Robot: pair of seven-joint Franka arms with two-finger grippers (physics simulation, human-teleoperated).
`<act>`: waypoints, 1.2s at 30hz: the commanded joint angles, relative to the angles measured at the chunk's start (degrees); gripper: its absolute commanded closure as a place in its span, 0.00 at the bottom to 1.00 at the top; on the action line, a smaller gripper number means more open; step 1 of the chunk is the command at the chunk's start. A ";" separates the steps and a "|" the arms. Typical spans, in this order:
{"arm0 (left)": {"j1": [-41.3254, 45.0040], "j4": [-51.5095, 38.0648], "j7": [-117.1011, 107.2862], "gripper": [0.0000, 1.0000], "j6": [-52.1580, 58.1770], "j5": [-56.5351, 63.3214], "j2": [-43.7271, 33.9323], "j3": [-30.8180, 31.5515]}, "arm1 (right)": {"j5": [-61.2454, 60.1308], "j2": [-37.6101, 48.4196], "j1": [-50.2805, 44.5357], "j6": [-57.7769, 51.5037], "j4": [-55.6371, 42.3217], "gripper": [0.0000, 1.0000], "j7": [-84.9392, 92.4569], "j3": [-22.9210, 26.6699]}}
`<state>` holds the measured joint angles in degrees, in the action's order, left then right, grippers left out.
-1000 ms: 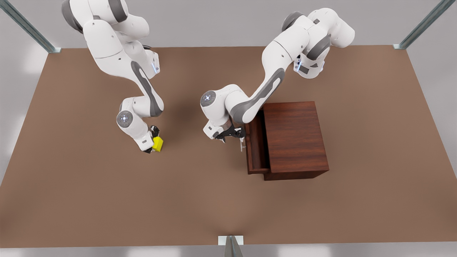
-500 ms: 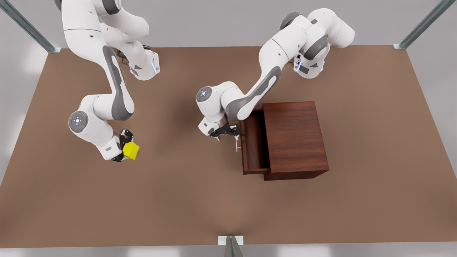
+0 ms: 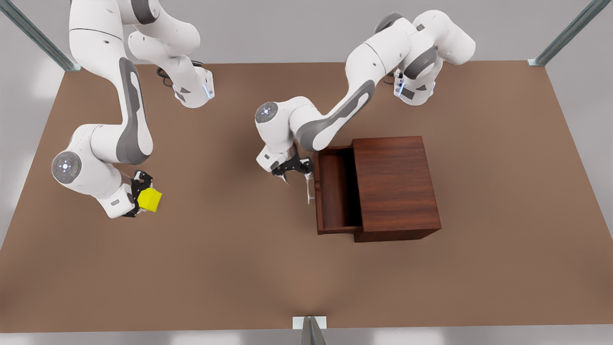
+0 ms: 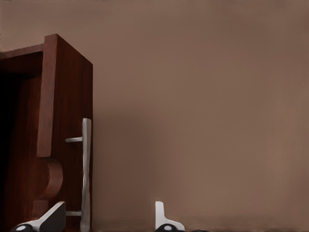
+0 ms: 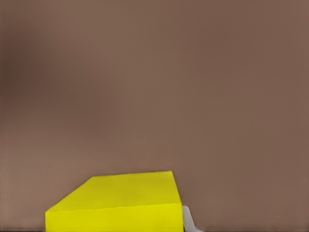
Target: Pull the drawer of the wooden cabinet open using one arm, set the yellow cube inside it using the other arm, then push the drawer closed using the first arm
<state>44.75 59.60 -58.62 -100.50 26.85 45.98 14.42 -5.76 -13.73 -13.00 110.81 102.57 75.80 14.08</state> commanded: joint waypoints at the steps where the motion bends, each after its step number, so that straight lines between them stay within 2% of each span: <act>1: 0.07 -2.73 5.70 0.00 17.09 -3.91 -2.73 1.05 | 1.81 0.02 -0.10 -1.04 -0.09 0.38 0.57 -0.02; 3: -0.72 -2.65 11.76 0.00 23.50 -4.09 -6.33 1.31 | 1.45 0.02 -0.36 -1.30 -0.70 0.38 0.48 -0.02; 4: -4.31 -2.56 19.49 0.00 27.55 -4.09 -8.44 1.40 | 1.28 0.02 -0.62 -1.30 -0.70 0.38 0.31 -0.28; 6: -16.44 -2.12 39.35 0.00 32.39 -5.40 -13.71 1.40 | -0.65 0.11 -2.73 -1.56 -1.14 0.38 -1.27 -1.25; 7: -27.59 -1.85 51.56 0.00 32.48 -11.90 -16.88 1.40 | -1.80 0.11 -4.93 -3.40 -1.93 0.38 -4.26 -1.25; 8: -40.34 0.52 58.70 0.00 32.83 -19.11 -19.25 1.40 | -2.76 0.11 -7.56 -3.85 -2.37 0.38 -7.25 -1.25; 9: -46.06 4.11 60.55 0.00 31.69 -22.36 -22.85 1.31 | -4.35 0.11 -9.59 -3.94 -2.46 0.38 -9.35 -1.25; 10: -51.16 18.59 60.55 0.00 21.26 -24.12 -33.38 1.05 | -5.66 0.02 -11.96 -4.37 -3.60 0.38 -12.34 -1.25; 11: -51.78 30.75 59.68 0.00 12.35 -24.57 -41.05 0.61 | -6.90 -0.77 -14.24 -5.17 -5.44 0.38 -15.33 -1.25; 14: -51.17 26.10 56.33 0.00 13.76 -25.01 -36.22 0.79 | -9.00 -3.76 -20.57 -6.48 -11.86 0.38 -24.39 -1.33; 17: -48.80 16.43 57.39 0.00 15.78 -25.18 -30.07 -1.23 | -10.24 -7.09 -24.61 -7.72 -17.39 0.38 -32.46 -1.33; 23: -49.85 16.60 62.22 0.00 15.95 -26.76 -31.21 -2.99 | -11.38 -12.46 -31.56 -7.63 -24.60 0.38 -46.62 -1.33; 28: -49.94 16.95 61.78 0.00 15.95 -26.50 -31.56 -2.82 | -11.38 -19.92 -31.74 -6.48 -35.41 0.38 -56.11 -5.73; 36: -50.29 18.10 60.12 0.00 15.95 -26.85 -32.09 -2.91 | -12.00 -27.75 -32.09 8.01 -39.29 0.38 -66.57 -13.10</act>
<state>-5.66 77.63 -7.96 -84.56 0.00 14.00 11.40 -18.05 -41.05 -45.10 111.86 63.37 35.49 1.71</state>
